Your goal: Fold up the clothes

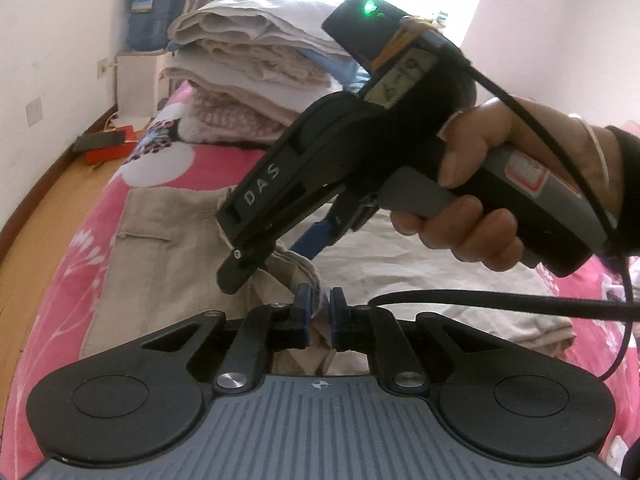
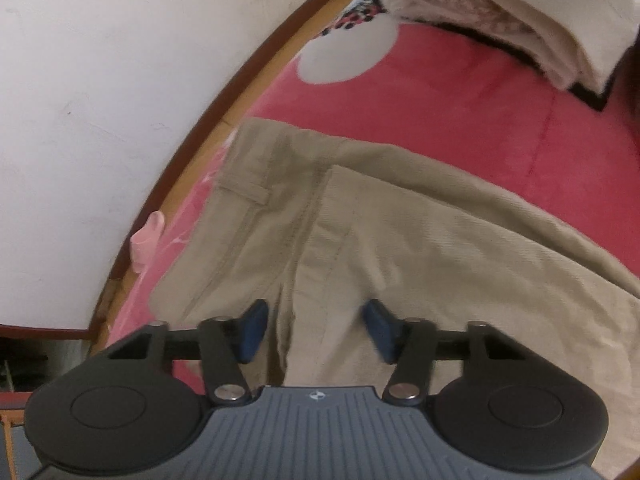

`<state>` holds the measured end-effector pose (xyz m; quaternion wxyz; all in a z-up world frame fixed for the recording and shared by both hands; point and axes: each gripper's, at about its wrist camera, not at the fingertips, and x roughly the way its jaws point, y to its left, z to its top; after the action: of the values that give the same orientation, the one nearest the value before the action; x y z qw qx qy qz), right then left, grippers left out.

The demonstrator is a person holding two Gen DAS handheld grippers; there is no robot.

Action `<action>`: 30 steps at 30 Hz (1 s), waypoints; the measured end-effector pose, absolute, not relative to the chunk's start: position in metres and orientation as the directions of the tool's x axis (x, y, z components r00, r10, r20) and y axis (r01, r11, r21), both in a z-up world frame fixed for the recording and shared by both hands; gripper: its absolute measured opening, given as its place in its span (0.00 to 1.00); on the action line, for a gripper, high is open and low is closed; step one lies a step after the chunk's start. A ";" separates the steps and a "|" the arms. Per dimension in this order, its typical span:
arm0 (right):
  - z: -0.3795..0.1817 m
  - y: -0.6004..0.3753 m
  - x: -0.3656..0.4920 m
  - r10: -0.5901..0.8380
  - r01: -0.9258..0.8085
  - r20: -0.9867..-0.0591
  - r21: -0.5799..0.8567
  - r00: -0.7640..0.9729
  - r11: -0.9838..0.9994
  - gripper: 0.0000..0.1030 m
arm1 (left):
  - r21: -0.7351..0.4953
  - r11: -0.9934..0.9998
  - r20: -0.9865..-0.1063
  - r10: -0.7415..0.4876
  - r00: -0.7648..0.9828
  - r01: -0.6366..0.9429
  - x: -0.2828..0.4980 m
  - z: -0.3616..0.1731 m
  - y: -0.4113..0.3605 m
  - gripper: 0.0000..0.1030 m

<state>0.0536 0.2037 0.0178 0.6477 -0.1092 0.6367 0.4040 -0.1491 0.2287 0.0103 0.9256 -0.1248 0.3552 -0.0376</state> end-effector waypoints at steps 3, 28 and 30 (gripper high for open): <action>0.019 0.199 0.055 0.387 -0.652 -0.913 0.370 -0.126 0.662 0.17 | -0.258 0.966 -0.643 -0.158 0.750 -0.018 -0.150 0.009 0.229 0.06; 0.031 0.281 0.003 0.398 -0.786 -0.915 0.291 -0.064 0.545 0.08 | -0.372 0.896 -0.630 -0.052 0.775 -0.242 -0.194 0.011 0.310 0.06; 0.030 0.283 0.003 0.399 -0.789 -0.915 0.290 -0.063 0.541 0.08 | -0.375 0.892 -0.635 -0.048 0.771 -0.253 -0.196 0.008 0.314 0.06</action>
<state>0.0028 0.2833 0.0300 0.6633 -0.1697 0.5750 0.4479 -0.1960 0.3141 0.0082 0.9135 -0.2260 0.3336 0.0561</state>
